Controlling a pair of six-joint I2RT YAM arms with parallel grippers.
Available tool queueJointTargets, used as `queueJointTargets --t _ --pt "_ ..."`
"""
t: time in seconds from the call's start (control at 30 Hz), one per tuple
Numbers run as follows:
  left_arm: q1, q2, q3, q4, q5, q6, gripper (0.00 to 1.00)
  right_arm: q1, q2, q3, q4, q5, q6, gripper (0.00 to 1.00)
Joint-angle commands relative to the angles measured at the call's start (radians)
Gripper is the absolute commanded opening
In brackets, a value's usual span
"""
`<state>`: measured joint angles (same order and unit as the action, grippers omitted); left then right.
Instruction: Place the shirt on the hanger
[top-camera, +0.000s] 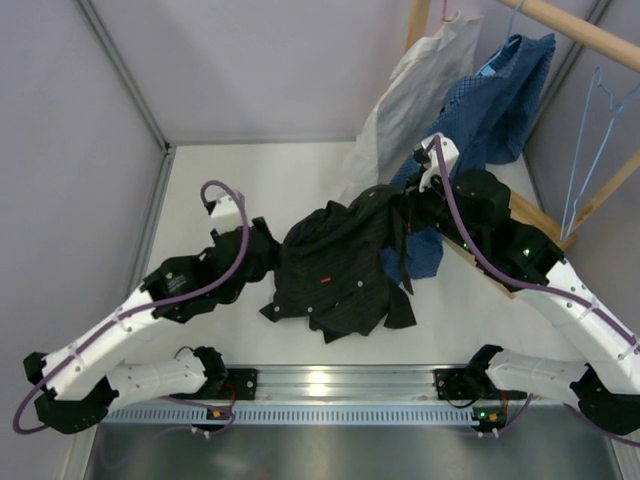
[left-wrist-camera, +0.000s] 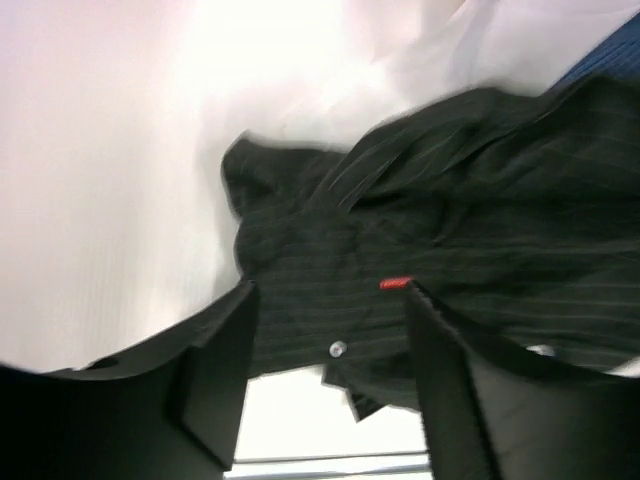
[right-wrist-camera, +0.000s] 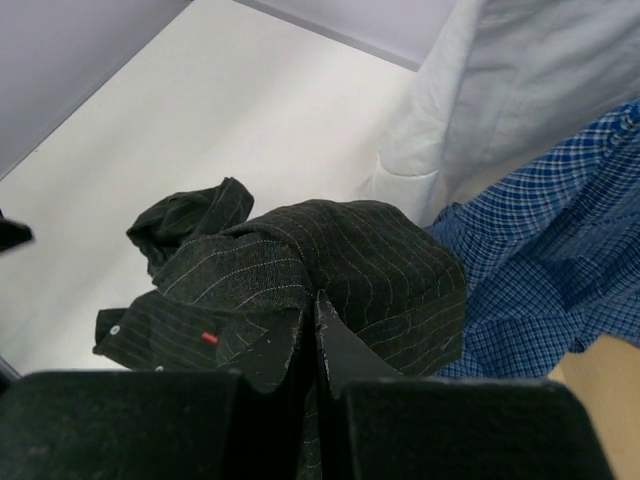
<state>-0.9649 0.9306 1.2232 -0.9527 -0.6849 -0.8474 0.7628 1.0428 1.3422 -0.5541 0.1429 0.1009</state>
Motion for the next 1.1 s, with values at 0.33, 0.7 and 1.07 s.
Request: queueJointTargets --t 0.33,0.7,1.07 --pt "0.002 -0.035 -0.605 0.31 0.275 -0.456 0.98 -0.051 0.043 -0.023 0.017 0.028 0.023 0.0" --pt "0.15 0.227 -0.771 0.795 0.317 -0.378 0.62 -0.053 0.019 -0.066 0.075 -0.132 0.013 0.0" --pt "0.363 0.014 -0.398 0.465 0.168 0.052 0.0 -0.057 -0.079 -0.167 0.088 -0.132 0.071 0.0"
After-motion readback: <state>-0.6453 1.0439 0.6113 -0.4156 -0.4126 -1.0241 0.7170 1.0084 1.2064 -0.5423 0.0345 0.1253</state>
